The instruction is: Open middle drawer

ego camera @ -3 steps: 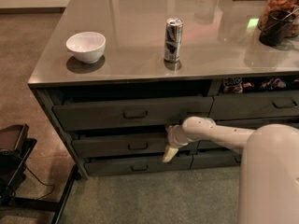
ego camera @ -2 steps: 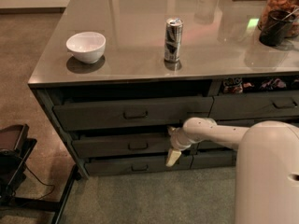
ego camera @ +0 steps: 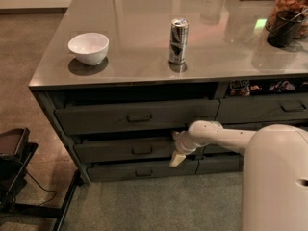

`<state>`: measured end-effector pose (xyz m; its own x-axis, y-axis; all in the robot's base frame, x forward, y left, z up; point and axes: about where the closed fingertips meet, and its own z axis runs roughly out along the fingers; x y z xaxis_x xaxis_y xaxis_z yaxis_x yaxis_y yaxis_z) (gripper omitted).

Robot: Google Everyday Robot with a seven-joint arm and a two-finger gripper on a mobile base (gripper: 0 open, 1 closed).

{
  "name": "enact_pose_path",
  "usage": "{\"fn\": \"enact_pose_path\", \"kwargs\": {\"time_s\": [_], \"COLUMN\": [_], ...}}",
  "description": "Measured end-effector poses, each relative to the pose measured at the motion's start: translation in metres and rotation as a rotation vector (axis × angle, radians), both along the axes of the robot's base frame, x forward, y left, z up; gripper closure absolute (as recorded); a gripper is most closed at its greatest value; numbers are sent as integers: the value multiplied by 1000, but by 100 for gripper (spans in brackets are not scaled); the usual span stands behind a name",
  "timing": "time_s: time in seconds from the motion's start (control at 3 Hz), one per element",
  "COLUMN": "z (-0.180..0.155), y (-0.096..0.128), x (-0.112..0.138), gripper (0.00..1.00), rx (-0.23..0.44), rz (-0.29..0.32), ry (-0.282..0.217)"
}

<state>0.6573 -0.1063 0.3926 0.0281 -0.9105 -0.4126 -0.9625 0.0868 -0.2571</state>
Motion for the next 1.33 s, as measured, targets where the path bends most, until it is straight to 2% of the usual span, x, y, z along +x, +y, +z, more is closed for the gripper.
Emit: {"fn": "enact_pose_path", "kwargs": {"time_s": [1.0, 1.33], "z": [0, 0], "y": [0, 0], "x": [0, 0], "gripper": [89, 100], "rx": [0, 0], "rz": [0, 0], "ry": [0, 0]}}
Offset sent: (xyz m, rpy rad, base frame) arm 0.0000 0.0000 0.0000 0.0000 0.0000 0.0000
